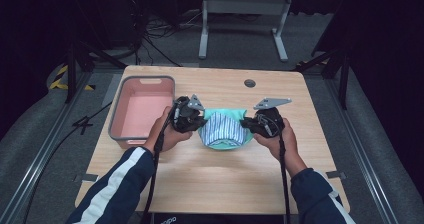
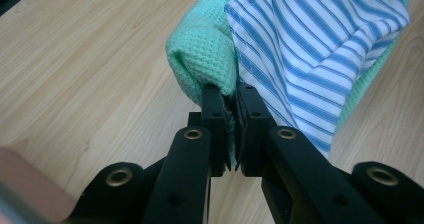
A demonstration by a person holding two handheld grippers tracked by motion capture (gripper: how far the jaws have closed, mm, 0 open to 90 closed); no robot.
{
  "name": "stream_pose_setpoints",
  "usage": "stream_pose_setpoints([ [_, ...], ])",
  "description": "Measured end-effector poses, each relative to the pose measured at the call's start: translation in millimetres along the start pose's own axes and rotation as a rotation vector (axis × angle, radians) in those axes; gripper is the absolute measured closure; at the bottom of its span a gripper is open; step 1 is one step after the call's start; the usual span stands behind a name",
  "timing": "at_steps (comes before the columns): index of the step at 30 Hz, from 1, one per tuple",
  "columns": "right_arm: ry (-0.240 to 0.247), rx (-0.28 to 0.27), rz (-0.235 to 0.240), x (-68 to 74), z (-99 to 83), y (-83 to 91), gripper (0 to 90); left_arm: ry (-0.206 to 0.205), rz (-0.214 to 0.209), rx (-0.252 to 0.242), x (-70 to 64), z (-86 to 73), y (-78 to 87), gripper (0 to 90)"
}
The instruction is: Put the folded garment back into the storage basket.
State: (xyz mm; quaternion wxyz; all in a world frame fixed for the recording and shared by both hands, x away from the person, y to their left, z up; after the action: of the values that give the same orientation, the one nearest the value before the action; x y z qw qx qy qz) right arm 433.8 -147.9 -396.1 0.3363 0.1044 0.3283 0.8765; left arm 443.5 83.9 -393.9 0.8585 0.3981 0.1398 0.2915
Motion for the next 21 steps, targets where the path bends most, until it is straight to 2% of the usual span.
stream_pose_setpoints([
  [3, 0.001, 0.002, 0.014, 3.4, 7.8, -5.8, 83.7, 0.004, 0.008, 0.010, 4.4, -1.3, 6.2, 84.5],
  [4, 0.014, -0.005, 0.019, 5.5, 17.0, -8.7, 83.7, 0.006, 0.015, 0.002, 6.8, -1.6, 9.9, 84.4],
  [5, 0.014, -0.005, 0.019, 5.5, 17.0, -8.7, 83.7, 0.007, 0.018, 0.005, 9.8, -1.8, 14.5, 84.4],
  [8, 0.033, -0.010, 0.018, 9.0, 31.9, -12.8, 83.7, 0.025, 0.043, -0.017, 19.2, -3.2, 30.2, 84.4],
  [9, 0.033, -0.010, 0.018, 9.0, 31.9, -12.8, 83.7, 0.025, 0.043, -0.017, 19.2, -3.2, 30.2, 84.4],
  [10, 0.062, -0.007, 0.010, 13.6, 43.7, -17.4, 83.7, 0.030, 0.054, -0.026, 25.1, -5.9, 37.1, 84.4],
  [15, 0.089, -0.012, 0.023, 20.2, 59.0, -25.6, 83.6, 0.064, 0.074, -0.039, 38.3, -13.7, 46.1, 84.4],
  [21, 0.118, -0.012, 0.038, 31.2, 75.8, -40.4, 83.7, 0.083, 0.098, -0.054, 51.7, -22.4, 57.8, 84.3],
])
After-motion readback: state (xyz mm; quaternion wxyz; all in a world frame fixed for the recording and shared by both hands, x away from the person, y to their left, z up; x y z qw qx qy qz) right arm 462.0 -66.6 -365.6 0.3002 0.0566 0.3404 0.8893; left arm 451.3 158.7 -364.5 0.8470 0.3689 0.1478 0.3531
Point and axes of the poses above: each handheld gripper's, and its own axes: y roughly backward along the jaws, z roughly out of its top, x roughly to its left, the point moved 4 cm from there along -y, roughly forward along the jaws, and after that the axes turned 7 degrees about y, right-handed, at the moved point
